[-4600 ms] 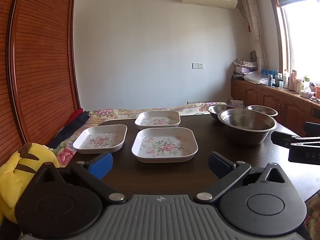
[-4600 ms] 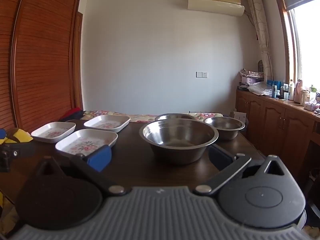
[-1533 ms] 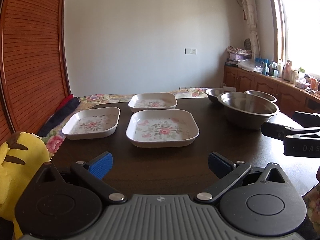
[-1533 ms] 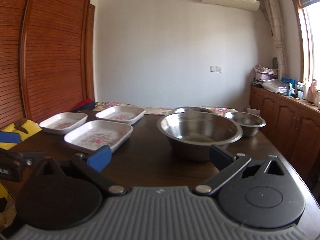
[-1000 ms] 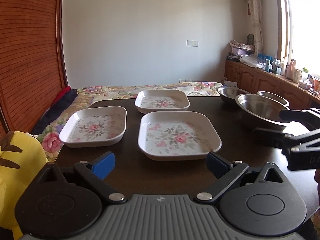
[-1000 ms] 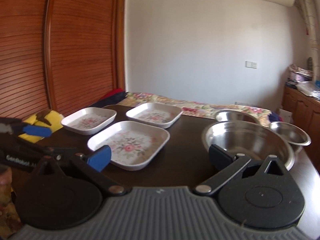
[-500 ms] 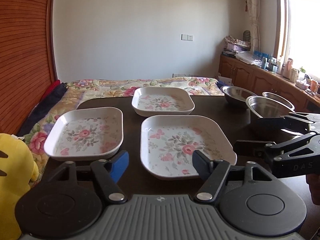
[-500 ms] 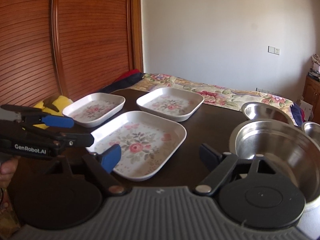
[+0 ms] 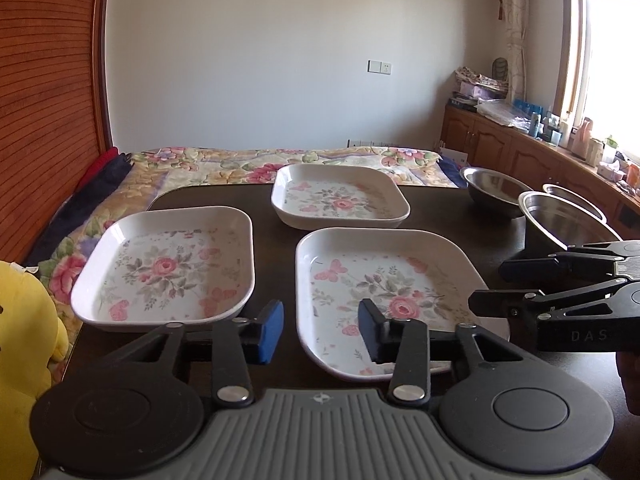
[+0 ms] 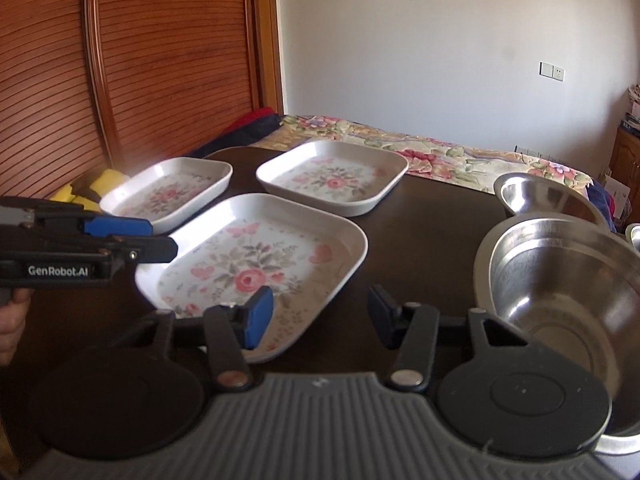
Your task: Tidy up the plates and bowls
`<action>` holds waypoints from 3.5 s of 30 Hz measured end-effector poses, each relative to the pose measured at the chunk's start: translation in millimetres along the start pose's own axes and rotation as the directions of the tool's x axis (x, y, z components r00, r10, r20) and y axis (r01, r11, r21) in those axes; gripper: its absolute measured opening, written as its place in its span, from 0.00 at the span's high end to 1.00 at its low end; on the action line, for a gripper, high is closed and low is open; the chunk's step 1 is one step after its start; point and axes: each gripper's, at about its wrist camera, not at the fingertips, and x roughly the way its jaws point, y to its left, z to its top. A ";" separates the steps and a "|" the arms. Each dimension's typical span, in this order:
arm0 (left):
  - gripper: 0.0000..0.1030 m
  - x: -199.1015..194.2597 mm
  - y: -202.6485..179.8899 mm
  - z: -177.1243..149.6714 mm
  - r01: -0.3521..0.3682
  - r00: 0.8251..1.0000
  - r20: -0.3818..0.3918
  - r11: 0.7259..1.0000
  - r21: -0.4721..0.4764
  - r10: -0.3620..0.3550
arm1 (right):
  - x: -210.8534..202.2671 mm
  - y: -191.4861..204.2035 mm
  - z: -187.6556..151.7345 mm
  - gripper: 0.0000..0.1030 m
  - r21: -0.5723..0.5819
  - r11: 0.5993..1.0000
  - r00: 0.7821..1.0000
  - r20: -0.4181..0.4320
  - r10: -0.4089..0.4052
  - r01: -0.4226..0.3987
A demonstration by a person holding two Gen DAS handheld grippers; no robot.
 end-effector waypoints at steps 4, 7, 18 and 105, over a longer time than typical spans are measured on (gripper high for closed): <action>0.63 7.0 1.4 1.6 0.008 1.000 -0.017 1.000 0.001 -0.008 | 4.4 -1.1 1.6 0.51 0.004 1.000 1.000 -0.009 0.004 -0.004; 0.65 12.2 1.9 2.4 0.010 1.000 -0.026 1.000 0.000 -0.010 | 8.1 0.1 2.0 0.56 -0.002 1.000 1.000 -0.016 0.008 -0.008; 0.71 25.2 4.0 2.1 0.008 0.998 -0.054 1.000 -0.001 -0.008 | 18.0 2.6 1.1 0.65 0.004 1.000 0.999 -0.035 0.007 -0.007; 0.63 -76.0 -0.2 -42.3 0.012 1.000 -0.021 1.000 -0.026 -0.013 | -77.7 7.4 -26.6 0.79 0.055 0.998 0.997 0.082 0.005 -0.010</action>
